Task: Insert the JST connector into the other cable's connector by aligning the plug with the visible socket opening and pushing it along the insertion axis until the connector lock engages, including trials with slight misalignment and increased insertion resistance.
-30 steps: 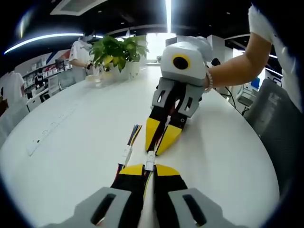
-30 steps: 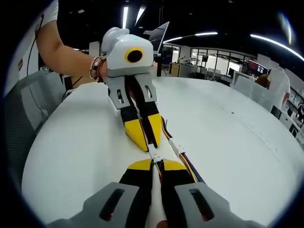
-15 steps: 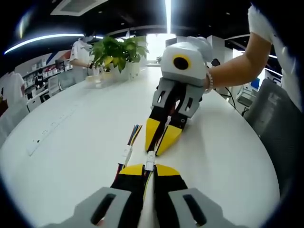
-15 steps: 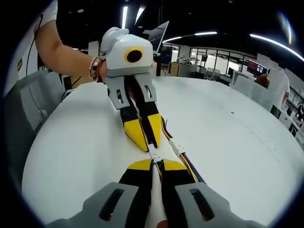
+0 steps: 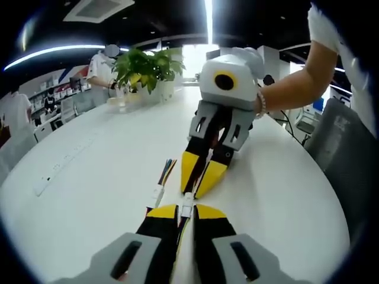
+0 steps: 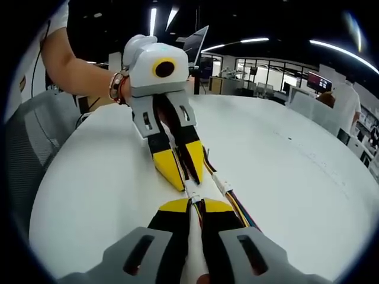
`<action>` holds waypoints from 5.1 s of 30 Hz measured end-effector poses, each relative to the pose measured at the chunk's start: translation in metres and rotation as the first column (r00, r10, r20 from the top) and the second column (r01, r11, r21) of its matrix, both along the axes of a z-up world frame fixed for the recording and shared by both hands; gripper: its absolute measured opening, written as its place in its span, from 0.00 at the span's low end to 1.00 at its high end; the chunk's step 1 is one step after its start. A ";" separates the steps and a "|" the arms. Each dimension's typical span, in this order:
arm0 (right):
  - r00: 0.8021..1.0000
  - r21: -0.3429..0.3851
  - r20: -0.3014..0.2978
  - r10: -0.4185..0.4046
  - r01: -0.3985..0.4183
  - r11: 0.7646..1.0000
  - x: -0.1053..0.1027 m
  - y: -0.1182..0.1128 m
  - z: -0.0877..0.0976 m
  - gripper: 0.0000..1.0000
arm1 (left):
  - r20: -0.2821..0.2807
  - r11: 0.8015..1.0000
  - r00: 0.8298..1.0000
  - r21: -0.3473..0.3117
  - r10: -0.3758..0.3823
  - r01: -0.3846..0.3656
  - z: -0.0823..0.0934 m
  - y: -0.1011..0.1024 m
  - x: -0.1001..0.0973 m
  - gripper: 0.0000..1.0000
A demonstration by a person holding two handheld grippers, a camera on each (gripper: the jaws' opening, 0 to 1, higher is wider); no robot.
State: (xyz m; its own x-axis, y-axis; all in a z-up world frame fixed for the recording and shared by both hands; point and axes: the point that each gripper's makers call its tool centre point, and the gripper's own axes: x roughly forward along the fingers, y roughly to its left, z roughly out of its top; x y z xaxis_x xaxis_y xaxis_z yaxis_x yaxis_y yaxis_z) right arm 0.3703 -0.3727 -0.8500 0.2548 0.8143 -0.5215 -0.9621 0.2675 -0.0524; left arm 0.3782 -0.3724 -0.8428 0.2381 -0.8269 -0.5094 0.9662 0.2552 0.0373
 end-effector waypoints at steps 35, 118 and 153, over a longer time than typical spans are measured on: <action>0.999 -0.010 0.011 -0.036 0.036 0.999 0.002 -0.007 0.014 0.22 | -0.034 0.998 0.998 -0.036 0.059 -0.060 0.013 0.006 -0.003 0.26; 0.912 0.110 0.112 -0.396 0.385 0.916 -0.023 -0.069 0.110 1.00 | -0.066 0.873 0.892 -0.187 0.446 -0.450 0.101 0.084 -0.052 0.99; 0.799 0.234 0.126 -0.588 0.552 0.800 -0.092 -0.128 0.148 1.00 | 0.043 0.757 0.781 -0.285 0.623 -0.588 0.162 0.148 -0.131 0.99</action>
State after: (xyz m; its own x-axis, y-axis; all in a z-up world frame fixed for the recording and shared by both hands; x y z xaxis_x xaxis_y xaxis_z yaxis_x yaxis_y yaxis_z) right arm 0.2784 -0.5005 -0.7023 0.7774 0.5633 -0.2800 -0.6086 0.7859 -0.1088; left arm 0.2468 -0.2242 -0.6808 0.7794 -0.5777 -0.2423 0.5964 0.8027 0.0047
